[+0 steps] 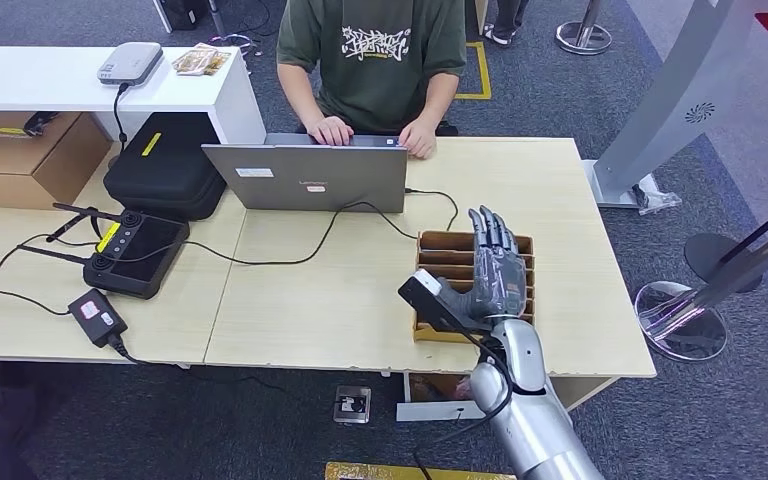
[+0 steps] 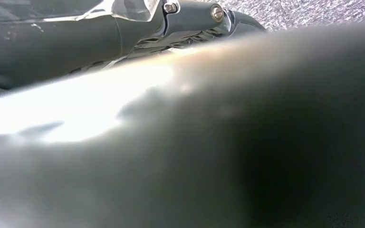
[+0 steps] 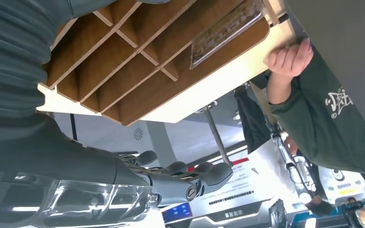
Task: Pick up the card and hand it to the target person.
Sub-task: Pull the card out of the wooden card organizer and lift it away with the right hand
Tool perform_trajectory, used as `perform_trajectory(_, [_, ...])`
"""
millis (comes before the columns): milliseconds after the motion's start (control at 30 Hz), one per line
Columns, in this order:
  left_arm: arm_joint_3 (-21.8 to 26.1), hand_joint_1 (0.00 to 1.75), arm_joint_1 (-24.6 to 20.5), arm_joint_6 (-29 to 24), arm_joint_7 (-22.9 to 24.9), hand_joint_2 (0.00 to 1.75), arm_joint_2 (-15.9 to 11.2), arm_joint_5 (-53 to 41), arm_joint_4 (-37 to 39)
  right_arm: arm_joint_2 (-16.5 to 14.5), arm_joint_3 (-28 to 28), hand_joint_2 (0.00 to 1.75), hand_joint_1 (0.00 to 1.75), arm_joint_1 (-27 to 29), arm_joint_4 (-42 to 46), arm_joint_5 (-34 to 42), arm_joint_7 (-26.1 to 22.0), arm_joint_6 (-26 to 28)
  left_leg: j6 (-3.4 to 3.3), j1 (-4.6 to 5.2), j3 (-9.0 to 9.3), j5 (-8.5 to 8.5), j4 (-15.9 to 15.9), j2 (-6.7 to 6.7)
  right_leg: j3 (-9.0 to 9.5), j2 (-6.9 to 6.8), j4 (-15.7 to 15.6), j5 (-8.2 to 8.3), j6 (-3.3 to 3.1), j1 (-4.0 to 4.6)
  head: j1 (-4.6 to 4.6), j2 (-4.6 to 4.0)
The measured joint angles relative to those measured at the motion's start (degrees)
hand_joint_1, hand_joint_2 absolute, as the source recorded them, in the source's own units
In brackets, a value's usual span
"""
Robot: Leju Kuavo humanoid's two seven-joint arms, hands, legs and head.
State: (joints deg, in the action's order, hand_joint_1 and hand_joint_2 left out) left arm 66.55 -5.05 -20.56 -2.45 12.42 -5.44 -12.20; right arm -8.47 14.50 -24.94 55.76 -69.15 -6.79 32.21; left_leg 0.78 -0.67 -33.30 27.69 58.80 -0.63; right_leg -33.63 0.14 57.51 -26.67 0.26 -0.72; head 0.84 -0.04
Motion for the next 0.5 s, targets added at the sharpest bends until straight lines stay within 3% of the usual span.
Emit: perform_trajectory(500, [0.0, 0.00, -0.1, -0.5, -0.2, 0.00, -0.3, -0.2, 0.0, 0.1, -0.3, 1.75, 0.00, -2.6, -3.7, -1.1, 1.1, 3.6, 0.00, 0.00, 0.00, 0.00, 0.0, 0.00, 0.00, 0.00, 0.0, 0.00, 0.00, 0.00, 0.00, 0.00])
